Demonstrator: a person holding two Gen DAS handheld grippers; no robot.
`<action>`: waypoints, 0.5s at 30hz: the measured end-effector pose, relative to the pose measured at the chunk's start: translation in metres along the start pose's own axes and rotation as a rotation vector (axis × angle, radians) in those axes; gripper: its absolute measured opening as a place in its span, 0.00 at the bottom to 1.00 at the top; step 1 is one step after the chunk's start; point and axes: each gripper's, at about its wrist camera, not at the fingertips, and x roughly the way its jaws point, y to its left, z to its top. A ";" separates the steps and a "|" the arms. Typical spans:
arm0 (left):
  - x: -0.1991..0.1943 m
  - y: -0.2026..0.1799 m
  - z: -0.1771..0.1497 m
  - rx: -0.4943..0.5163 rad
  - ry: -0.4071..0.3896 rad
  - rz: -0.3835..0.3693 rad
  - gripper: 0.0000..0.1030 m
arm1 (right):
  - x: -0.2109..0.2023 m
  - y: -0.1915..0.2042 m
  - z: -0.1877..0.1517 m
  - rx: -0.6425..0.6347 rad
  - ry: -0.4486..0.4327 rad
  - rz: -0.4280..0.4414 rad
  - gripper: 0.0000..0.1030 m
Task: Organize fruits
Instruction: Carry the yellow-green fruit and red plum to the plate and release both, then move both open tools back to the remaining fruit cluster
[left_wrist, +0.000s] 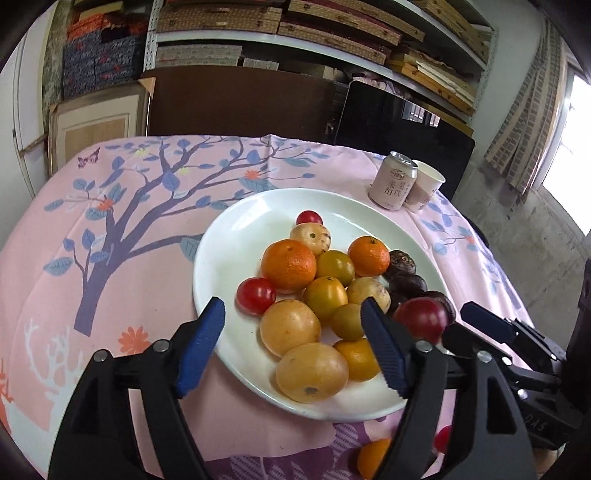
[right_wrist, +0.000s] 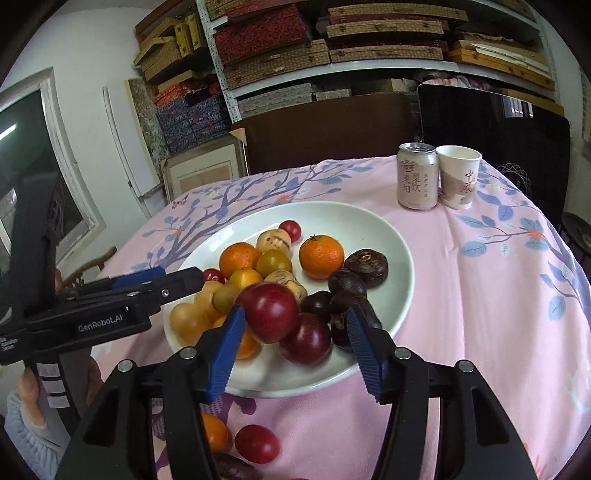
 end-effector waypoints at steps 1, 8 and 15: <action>-0.002 0.003 0.000 -0.015 -0.003 -0.003 0.73 | -0.002 -0.002 0.000 0.007 -0.002 0.002 0.58; -0.035 -0.011 -0.030 0.026 -0.048 0.048 0.92 | -0.023 -0.016 -0.019 0.057 -0.010 -0.021 0.64; -0.052 -0.039 -0.088 0.143 0.011 0.115 0.96 | -0.052 -0.028 -0.053 0.127 -0.004 -0.041 0.76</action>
